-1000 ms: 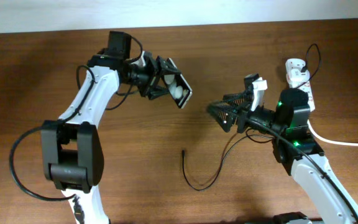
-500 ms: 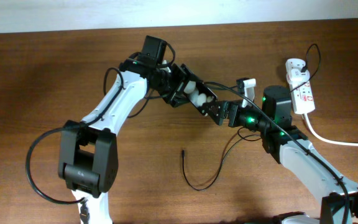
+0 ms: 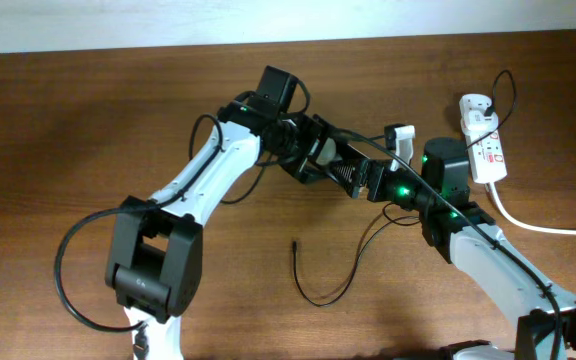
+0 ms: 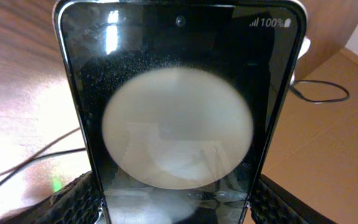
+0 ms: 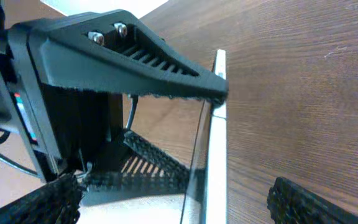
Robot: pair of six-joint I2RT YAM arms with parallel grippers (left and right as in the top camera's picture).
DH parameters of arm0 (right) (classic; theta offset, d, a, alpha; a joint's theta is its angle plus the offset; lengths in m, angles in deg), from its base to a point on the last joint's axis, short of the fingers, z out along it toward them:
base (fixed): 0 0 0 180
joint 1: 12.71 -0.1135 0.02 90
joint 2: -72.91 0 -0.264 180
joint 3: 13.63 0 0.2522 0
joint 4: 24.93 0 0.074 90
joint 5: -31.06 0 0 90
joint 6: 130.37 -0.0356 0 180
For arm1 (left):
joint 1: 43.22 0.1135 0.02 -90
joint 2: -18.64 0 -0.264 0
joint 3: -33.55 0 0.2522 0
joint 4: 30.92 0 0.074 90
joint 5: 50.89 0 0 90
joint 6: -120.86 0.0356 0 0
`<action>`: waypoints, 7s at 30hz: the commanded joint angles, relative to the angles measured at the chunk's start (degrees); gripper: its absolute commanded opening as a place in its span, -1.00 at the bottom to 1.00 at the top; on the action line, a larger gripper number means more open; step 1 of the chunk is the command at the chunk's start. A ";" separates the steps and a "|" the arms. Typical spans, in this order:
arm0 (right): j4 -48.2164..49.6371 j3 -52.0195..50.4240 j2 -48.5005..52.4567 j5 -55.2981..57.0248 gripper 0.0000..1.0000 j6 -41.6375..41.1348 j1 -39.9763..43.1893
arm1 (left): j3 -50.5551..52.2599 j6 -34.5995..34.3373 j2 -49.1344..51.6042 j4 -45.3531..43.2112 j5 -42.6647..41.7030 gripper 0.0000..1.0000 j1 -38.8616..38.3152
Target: Plug charger to phone and switch on socket
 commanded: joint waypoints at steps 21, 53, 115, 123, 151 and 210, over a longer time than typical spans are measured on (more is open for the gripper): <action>-1.18 0.85 0.20 6.47 0.30 -3.41 -3.67 | -1.11 -5.27 0.26 2.47 1.95 -1.00 -1.66; -2.58 0.85 0.20 6.95 -0.92 -18.38 5.90 | -1.16 21.51 -3.30 8.63 -11.63 0.98 8.39; 31.91 0.85 0.20 9.22 0.97 -76.91 -2.60 | -1.14 3.61 -3.30 -32.50 -3.02 -1.00 7.37; 31.93 0.85 0.20 4.90 0.97 -68.78 -2.49 | -1.14 22.95 -3.30 -30.60 -30.82 -1.00 22.91; -60.00 25.05 12.50 34.95 0.95 -15.23 -32.17 | -1.14 33.88 -3.28 -32.26 -48.94 -1.00 40.83; -49.53 25.07 25.70 39.39 -0.92 -22.75 -38.51 | -1.14 33.86 -3.28 -32.22 -50.07 -1.00 42.71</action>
